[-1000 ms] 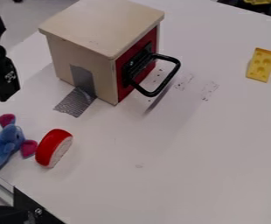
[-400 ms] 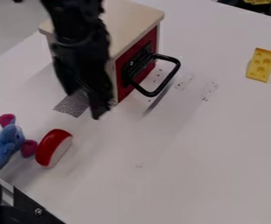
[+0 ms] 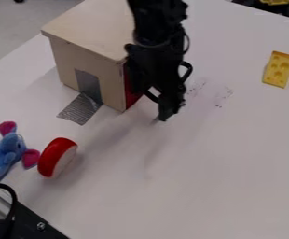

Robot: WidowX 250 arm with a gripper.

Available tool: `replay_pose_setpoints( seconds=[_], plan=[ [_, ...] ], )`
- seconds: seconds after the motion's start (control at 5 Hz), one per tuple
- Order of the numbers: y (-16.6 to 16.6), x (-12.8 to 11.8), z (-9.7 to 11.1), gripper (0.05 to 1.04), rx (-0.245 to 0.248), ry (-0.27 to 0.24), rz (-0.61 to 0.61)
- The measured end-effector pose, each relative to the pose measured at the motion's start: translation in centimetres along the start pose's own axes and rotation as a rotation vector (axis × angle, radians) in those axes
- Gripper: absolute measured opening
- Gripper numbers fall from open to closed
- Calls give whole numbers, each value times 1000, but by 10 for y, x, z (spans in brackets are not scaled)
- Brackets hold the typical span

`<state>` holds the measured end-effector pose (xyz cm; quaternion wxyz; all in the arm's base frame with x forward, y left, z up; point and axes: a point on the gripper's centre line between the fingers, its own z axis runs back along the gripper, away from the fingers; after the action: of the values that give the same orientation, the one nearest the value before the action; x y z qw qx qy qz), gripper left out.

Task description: Opened the drawer

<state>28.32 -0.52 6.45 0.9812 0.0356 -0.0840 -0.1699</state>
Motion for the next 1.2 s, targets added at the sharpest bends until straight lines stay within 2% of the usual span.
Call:
replay_pose_setpoints(
  seconds=[0.4,0.6,0.8,1.0,1.2],
  plan=[
    [4,60,-28,999,1,-16,33],
    [19,74,-39,998,51,0,52],
    [28,69,-47,998,87,33,68],
    [30,67,-47,964,101,47,85],
    [22,66,-49,691,49,49,105]
  ],
)
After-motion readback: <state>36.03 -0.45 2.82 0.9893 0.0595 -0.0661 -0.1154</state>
